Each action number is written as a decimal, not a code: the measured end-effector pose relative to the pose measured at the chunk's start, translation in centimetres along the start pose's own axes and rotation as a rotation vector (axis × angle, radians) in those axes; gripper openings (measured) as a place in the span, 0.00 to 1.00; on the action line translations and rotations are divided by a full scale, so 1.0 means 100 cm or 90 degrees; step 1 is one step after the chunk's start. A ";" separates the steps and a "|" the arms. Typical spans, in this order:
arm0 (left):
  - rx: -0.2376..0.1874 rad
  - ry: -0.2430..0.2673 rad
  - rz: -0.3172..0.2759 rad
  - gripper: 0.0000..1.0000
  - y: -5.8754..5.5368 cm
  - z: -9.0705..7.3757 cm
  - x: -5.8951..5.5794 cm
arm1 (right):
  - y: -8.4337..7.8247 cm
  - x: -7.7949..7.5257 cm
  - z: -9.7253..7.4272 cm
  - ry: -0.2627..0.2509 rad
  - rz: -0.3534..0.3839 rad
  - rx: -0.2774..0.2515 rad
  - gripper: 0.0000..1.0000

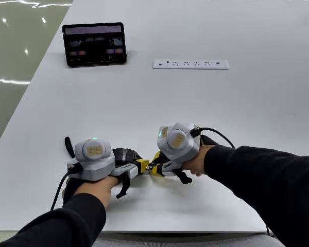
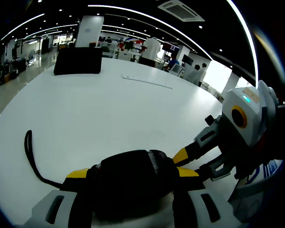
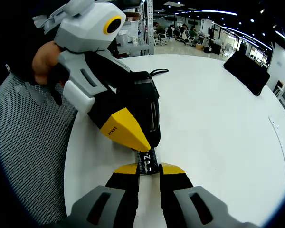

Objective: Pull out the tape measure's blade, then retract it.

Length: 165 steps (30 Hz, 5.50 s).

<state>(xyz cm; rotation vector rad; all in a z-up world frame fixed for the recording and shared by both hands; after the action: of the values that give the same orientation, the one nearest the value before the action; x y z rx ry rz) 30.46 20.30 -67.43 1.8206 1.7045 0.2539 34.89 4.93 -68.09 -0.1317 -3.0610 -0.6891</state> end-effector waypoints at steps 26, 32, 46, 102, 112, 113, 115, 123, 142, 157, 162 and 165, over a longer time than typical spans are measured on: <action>0.000 -0.008 -0.003 0.64 0.000 0.000 0.001 | 0.008 -0.001 0.009 0.008 0.005 -0.025 0.11; 0.001 -0.010 -0.003 0.64 -0.001 -0.001 0.000 | 0.011 -0.001 0.010 0.010 0.000 -0.026 0.11; 0.000 -0.011 -0.004 0.65 0.000 -0.001 0.001 | 0.015 -0.002 0.012 0.013 -0.022 -0.026 0.12; 0.019 -0.111 0.157 1.00 0.018 -0.021 0.019 | -0.018 -0.005 -0.021 -0.042 0.084 -0.049 0.46; -0.015 -0.134 0.210 0.97 0.015 -0.050 0.044 | -0.050 -0.004 -0.060 -0.085 0.132 -0.088 0.58; -0.015 -0.132 0.213 0.98 0.014 -0.053 0.048 | -0.057 -0.004 -0.066 -0.096 0.135 -0.090 0.59; -0.017 -0.132 0.214 0.99 0.013 -0.057 0.054 | -0.066 -0.003 -0.074 -0.112 0.138 -0.093 0.62; -0.015 -0.126 0.234 1.00 0.010 -0.079 0.074 | -0.110 0.009 -0.112 -0.141 0.189 -0.106 0.72; -0.027 -0.079 0.298 1.00 -0.005 -0.129 0.101 | -0.195 0.051 -0.167 -0.207 0.277 -0.096 1.00; -0.042 -0.083 0.280 1.00 -0.010 -0.141 0.105 | -0.235 0.071 -0.184 -0.243 0.336 -0.085 1.00; -0.034 -0.083 0.275 1.00 -0.008 -0.140 0.107 | -0.237 0.072 -0.184 -0.241 0.338 -0.074 1.00; -0.033 -0.089 0.273 1.00 -0.005 -0.141 0.104 | -0.236 0.072 -0.184 -0.238 0.335 -0.073 1.00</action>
<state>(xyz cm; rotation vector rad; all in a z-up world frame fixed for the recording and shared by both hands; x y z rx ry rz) 24.02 34.56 -59.41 2.0974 1.1900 0.3358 25.48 -23.60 -61.41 -1.1347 -3.0737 -0.8704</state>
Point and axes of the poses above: the centre of the closed fingertips' face, and the gripper's own axes: z roughly forward along the fingers, x roughly to its left, y roughly out of its top, the point moved 10 cm from there along -z, roughly backward along the fingers, and after that the axes turned 13 degrees about x, right-handed, at the moved point
